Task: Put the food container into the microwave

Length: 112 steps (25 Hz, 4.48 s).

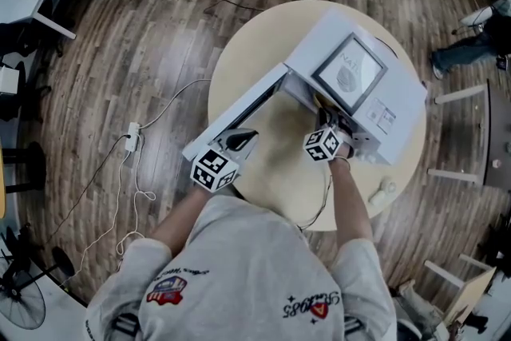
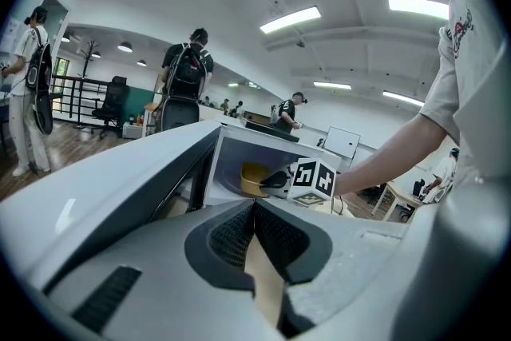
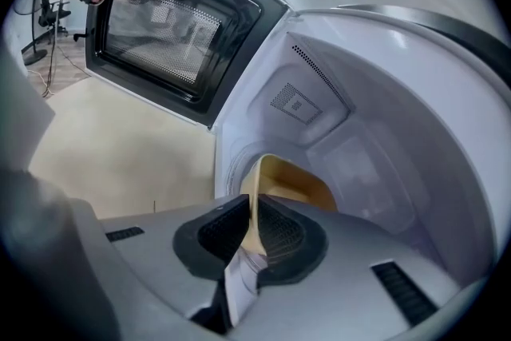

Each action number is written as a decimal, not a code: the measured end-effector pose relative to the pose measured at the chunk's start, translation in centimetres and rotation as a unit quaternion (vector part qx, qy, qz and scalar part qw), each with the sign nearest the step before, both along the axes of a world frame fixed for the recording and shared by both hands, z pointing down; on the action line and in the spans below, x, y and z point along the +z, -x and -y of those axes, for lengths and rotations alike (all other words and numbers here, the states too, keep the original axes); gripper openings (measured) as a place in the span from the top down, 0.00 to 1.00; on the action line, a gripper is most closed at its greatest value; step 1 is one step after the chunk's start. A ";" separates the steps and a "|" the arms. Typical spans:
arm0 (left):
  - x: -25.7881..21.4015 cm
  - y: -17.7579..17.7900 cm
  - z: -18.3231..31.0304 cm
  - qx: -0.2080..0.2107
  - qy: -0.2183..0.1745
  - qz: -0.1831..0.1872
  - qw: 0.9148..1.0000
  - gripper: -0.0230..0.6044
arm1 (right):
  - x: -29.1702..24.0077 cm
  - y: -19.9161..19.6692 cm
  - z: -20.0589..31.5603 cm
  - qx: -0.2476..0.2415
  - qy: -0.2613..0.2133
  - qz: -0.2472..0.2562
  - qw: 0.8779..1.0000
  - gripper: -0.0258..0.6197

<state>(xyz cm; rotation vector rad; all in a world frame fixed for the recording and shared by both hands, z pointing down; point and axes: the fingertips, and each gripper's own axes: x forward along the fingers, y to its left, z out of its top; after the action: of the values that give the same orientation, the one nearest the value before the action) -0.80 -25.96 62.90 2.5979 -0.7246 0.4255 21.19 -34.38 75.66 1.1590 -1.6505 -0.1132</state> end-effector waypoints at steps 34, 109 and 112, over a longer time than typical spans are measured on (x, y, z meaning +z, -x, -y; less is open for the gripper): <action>-1.1 -0.6 -0.7 0.001 -0.009 -0.001 1.000 0.96 | -3.2 0.3 -3.0 0.012 -0.038 0.044 0.998 0.89; -10.2 -8.1 -5.5 0.009 -0.135 -0.039 0.990 0.96 | -23.2 -7.2 -25.0 0.220 -0.263 0.402 0.849 0.95; -10.2 -8.3 -5.7 0.010 -0.135 -0.039 0.990 0.96 | -23.3 -7.3 -25.2 0.221 -0.262 0.405 0.848 0.95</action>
<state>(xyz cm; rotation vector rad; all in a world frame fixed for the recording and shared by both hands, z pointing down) 7.48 -20.29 52.69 2.8575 -0.7753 0.2428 28.49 -9.16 52.40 2.1978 -2.0724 0.2836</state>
